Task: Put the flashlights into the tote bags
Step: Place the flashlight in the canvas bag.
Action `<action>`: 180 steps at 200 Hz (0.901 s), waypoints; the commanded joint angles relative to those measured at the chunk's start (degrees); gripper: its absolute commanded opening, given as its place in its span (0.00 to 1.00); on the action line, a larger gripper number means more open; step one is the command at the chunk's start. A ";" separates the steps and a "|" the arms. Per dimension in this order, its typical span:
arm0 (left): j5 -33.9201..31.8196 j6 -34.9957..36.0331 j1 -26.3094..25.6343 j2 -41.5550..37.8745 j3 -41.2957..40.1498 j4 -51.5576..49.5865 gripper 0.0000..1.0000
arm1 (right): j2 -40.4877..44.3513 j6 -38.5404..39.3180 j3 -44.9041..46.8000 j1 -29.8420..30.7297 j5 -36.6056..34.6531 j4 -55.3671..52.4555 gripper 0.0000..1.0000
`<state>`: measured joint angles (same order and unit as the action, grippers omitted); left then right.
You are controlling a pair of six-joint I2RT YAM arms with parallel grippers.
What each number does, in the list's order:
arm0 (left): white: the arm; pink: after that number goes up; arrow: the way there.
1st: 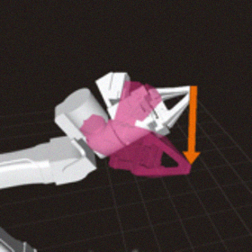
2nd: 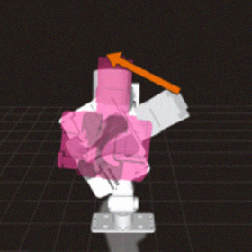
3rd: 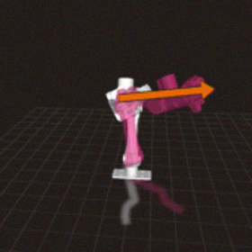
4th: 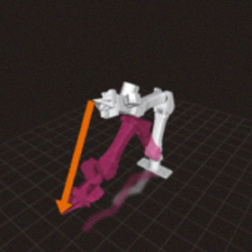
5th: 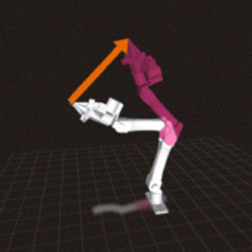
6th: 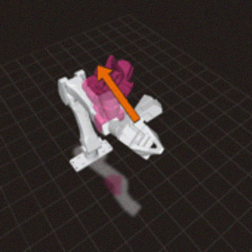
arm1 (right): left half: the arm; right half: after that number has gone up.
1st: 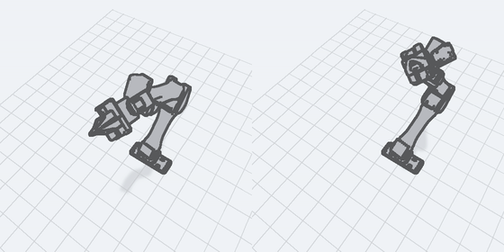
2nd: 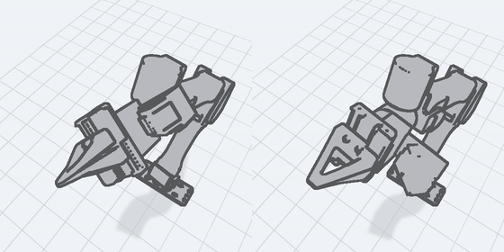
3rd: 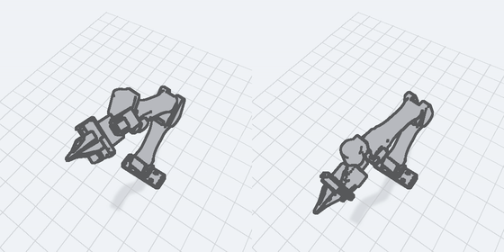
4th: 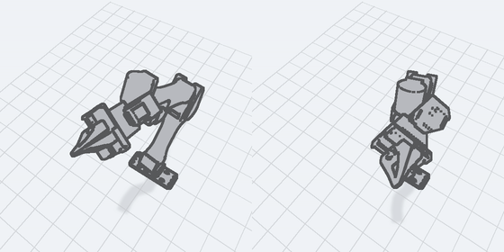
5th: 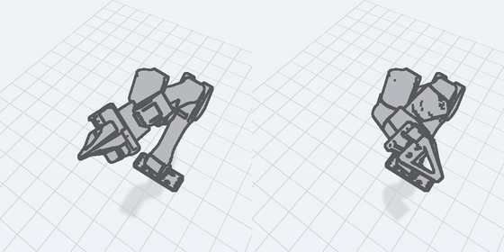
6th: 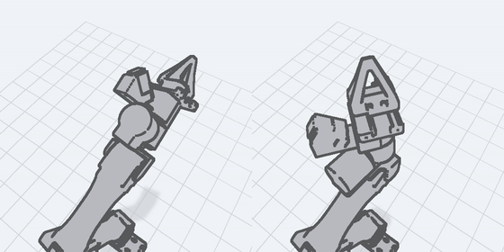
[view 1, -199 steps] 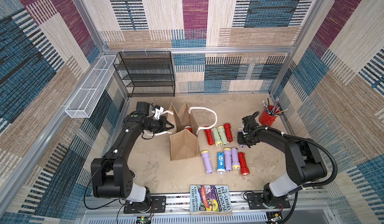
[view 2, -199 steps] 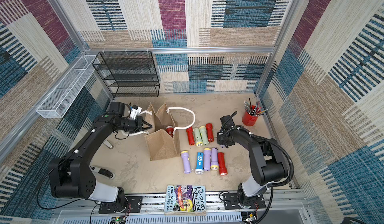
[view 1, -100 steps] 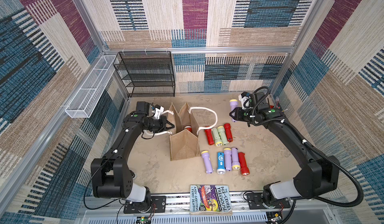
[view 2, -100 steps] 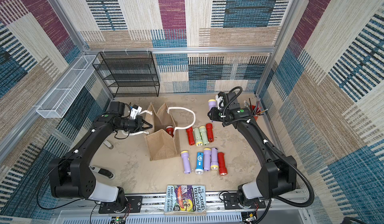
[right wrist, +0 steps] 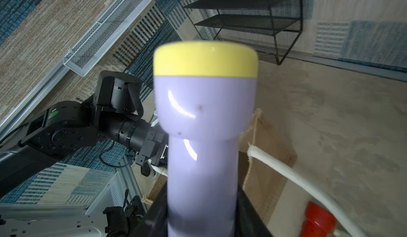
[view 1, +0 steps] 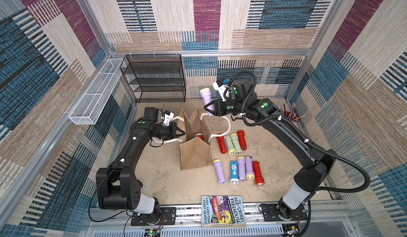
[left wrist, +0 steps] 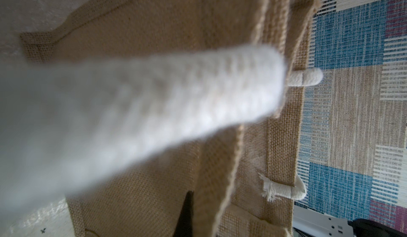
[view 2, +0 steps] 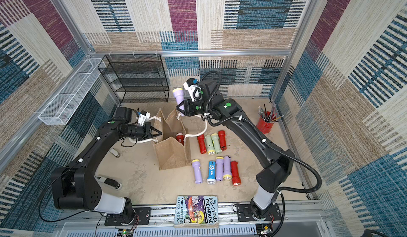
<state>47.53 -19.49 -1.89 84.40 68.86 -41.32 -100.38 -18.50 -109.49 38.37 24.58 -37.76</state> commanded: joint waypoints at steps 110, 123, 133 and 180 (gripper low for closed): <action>4.15 -0.20 0.12 -1.07 -0.38 1.47 0.03 | -11.04 9.58 4.39 5.93 0.65 -3.55 0.30; 3.98 -0.55 0.13 -1.33 -0.51 1.81 0.03 | -9.92 10.10 7.35 5.93 -1.23 -3.99 0.30; 3.97 -0.55 0.12 -1.35 -0.57 1.95 0.03 | -9.10 10.49 9.31 5.93 -2.54 -4.23 0.30; 4.16 -0.89 0.13 -0.99 -0.83 2.33 0.03 | -9.69 11.40 11.74 5.95 -12.33 -8.93 0.31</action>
<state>49.91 -19.79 -1.85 83.44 68.31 -40.60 -109.60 -7.88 -97.76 44.27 19.18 -43.75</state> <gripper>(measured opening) 0.065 0.398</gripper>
